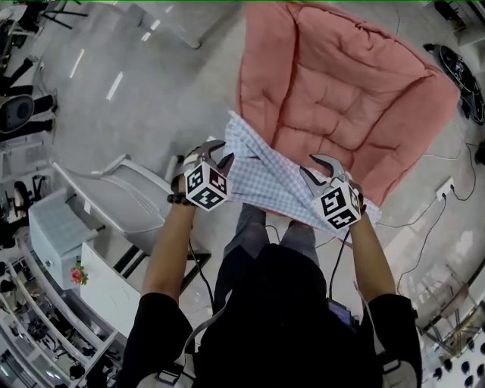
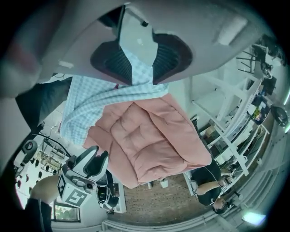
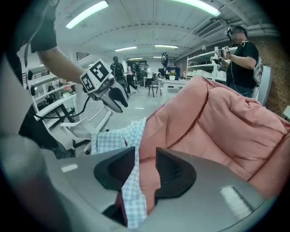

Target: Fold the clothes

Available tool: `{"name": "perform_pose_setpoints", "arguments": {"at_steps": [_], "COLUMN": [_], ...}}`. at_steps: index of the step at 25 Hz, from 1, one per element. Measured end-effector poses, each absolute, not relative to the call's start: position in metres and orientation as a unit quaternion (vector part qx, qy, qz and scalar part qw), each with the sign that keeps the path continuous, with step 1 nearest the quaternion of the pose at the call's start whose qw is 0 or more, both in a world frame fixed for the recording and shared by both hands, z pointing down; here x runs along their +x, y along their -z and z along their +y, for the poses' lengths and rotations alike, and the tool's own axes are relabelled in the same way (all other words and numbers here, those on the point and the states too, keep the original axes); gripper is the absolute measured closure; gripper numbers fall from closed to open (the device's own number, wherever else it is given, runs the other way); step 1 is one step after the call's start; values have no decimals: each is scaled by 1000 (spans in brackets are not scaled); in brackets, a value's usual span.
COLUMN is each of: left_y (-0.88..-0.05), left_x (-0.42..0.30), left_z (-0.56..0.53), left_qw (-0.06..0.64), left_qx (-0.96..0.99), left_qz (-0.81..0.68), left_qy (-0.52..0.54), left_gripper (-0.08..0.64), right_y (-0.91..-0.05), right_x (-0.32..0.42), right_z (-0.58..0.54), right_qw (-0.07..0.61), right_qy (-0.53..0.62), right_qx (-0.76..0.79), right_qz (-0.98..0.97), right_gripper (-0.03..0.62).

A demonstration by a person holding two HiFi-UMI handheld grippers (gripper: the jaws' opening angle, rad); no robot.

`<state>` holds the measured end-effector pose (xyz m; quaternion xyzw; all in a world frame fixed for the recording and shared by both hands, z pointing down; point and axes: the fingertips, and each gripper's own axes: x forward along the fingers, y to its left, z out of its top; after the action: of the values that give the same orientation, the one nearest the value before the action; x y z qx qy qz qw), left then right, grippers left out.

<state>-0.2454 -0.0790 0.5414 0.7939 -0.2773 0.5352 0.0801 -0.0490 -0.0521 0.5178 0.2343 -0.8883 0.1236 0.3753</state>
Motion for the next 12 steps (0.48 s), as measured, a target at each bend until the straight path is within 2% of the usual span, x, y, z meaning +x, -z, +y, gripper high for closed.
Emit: {"name": "perform_pose_setpoints", "arguments": {"at_steps": [8,12], "left_y": [-568,-591], "left_x": [-281,-295], "left_z": [-129,-155], "left_qw": [46,23], "left_qx": [820,822], "left_qz": [-202,-175], "left_qy": [-534,-541], "left_gripper": [411,422], "right_y": [-533,-541], "right_x": [-122,-135], "right_z": [-82,-81], "right_qw": [369,382], "right_qy": [-170,-178], "right_qx": [282,292], "right_qz": [-869,-859], "right_gripper": [463,463]}}
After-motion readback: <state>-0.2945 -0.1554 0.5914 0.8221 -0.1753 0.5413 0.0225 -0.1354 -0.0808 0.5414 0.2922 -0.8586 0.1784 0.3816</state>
